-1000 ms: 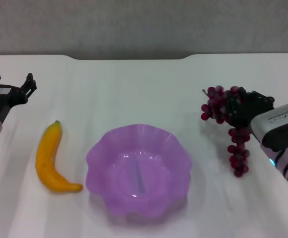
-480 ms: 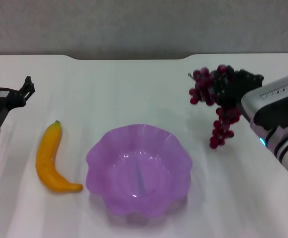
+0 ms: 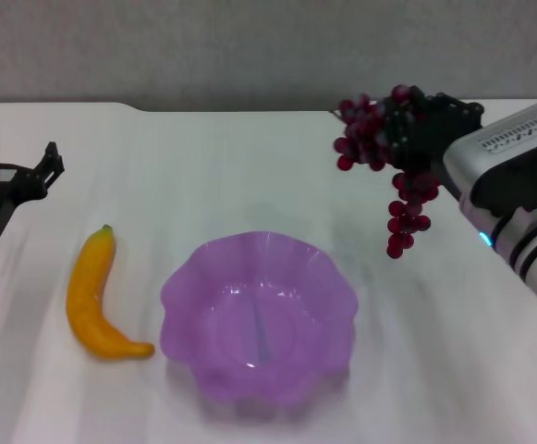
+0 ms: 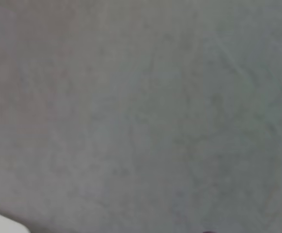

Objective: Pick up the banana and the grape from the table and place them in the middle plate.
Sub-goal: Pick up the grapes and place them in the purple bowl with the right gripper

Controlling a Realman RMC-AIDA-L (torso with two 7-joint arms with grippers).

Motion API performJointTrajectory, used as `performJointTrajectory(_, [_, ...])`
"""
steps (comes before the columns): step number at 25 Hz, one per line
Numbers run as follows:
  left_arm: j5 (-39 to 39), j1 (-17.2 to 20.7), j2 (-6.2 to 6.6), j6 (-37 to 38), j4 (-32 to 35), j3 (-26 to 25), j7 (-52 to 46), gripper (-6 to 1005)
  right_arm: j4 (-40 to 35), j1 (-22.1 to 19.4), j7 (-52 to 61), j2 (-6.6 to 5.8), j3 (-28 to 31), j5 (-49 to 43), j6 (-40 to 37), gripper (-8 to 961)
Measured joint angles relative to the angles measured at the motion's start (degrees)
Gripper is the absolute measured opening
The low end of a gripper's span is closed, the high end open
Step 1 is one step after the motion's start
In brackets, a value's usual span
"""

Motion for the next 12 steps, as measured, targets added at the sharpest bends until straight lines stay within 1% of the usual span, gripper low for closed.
performJointTrajectory(4, [0.0,-0.09,0.0,0.0,0.0,0.0,0.0,878,-1.19,0.6,-0.07,0.1,-2.08,0.0,0.5,251])
performJointTrajectory(8, [0.0,0.02,0.0,-0.07,0.0,0.0,0.0,878,-1.98,2.08,0.31,0.25,-5.63,0.25,-0.03,249])
performJointTrajectory(12, [0.0,-0.05,0.0,-0.09,0.0,0.0,0.0,878,-2.98,2.66,0.53,0.42,-9.24,0.44,-0.44,249])
